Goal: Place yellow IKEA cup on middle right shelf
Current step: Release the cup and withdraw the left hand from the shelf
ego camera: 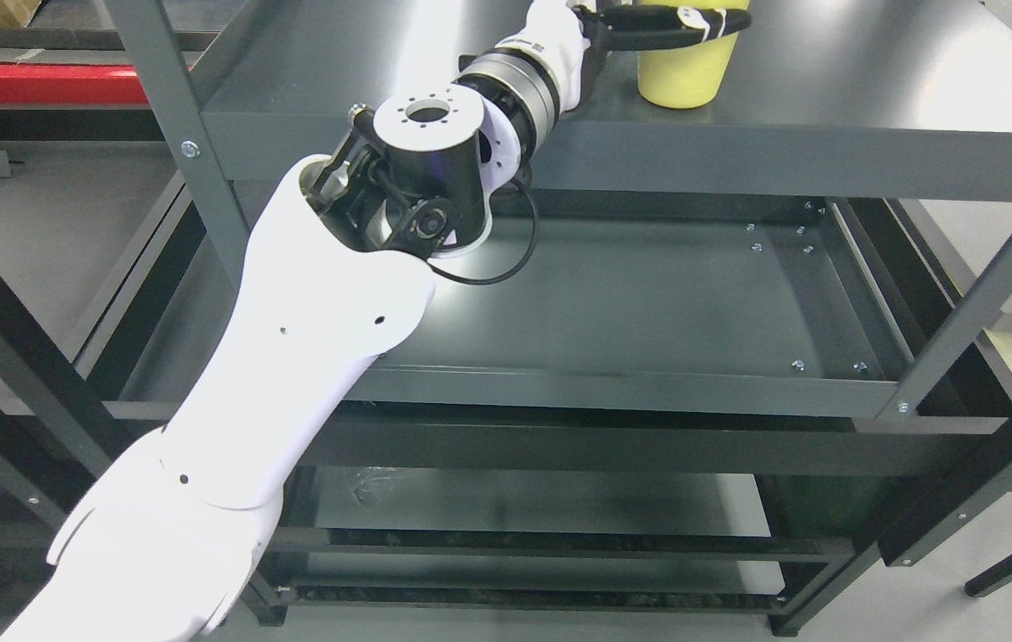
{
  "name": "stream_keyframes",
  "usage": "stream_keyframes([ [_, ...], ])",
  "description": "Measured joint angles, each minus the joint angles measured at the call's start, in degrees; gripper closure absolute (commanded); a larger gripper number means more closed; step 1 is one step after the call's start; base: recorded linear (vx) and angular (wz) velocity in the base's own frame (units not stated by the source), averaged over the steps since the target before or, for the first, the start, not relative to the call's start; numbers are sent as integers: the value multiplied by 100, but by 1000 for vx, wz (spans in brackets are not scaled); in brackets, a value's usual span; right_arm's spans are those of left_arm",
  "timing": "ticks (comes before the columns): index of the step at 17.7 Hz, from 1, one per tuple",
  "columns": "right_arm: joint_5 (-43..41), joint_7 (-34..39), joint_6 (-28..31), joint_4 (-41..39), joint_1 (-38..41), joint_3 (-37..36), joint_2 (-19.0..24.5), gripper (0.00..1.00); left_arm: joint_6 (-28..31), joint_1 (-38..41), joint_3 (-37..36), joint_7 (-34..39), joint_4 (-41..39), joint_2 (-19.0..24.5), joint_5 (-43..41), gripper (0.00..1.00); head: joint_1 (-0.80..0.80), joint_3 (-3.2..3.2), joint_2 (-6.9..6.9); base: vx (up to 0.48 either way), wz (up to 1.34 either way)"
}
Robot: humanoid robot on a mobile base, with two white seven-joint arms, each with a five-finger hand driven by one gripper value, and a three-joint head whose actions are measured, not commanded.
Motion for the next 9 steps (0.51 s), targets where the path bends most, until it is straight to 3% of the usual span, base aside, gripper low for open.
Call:
stream_keyframes([
  [6, 0, 0, 7, 0, 0, 0, 0, 1, -82, -63, 315, -42, -328, 0, -226, 1, 0, 0, 0, 0, 0],
  [9, 0, 0, 9, 0, 0, 0, 0, 1, -84, -64, 543, -601, -514, 0, -275, 1, 0, 0, 0, 0, 0],
])
